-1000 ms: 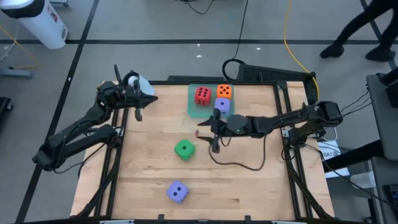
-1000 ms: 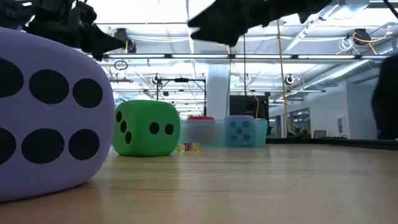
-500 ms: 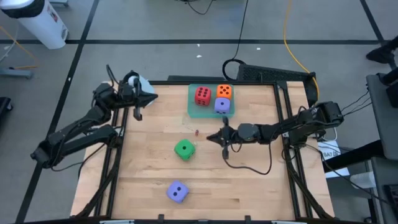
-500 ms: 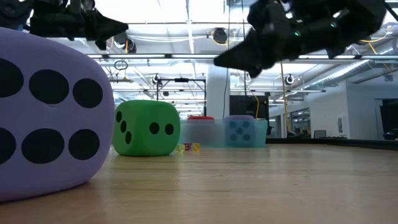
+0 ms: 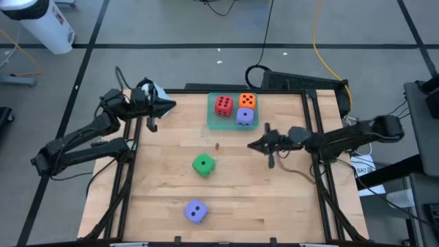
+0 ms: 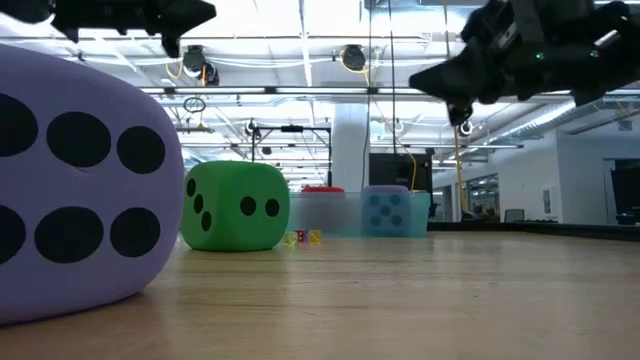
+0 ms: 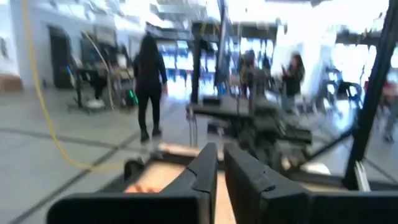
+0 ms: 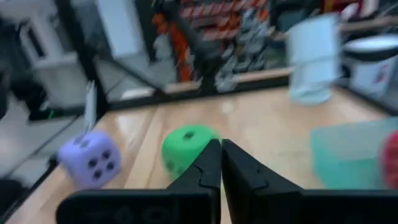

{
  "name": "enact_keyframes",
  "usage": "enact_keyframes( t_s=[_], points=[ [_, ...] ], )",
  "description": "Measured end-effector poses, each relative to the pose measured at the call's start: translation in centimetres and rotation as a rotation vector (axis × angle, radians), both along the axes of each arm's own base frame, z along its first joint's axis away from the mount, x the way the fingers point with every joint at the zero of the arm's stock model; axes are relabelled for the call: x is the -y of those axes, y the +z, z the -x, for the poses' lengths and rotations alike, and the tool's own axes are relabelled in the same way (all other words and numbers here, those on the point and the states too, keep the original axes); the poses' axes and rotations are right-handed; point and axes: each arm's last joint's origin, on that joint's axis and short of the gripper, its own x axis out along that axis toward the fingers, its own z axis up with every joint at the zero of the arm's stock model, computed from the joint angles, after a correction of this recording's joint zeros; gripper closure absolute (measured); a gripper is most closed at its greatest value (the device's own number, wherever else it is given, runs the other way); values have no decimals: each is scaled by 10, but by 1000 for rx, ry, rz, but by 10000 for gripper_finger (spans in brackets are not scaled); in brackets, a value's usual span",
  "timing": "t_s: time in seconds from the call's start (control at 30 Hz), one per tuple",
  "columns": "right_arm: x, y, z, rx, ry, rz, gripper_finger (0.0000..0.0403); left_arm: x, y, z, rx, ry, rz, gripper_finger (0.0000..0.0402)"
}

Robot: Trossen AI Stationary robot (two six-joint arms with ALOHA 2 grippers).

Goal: Pick & Place Dice
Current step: Put the big green dice into the bin

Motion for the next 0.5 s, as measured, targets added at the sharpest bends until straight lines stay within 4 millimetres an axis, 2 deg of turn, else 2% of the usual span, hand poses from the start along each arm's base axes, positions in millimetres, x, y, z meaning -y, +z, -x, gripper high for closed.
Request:
enact_keyframes(
  t_s=[0.2,0.4,0.5],
  points=[
    [13,7,27,99,-73,5,401,13,15,-17,-125,-49,-47,288],
    [20,-2,36,86,-170,0,402,31,9,-47,-305,-157,88,206],
    [23,-2,38,89,-194,-2,401,43,3,-61,-371,-164,94,173]
  ],
)
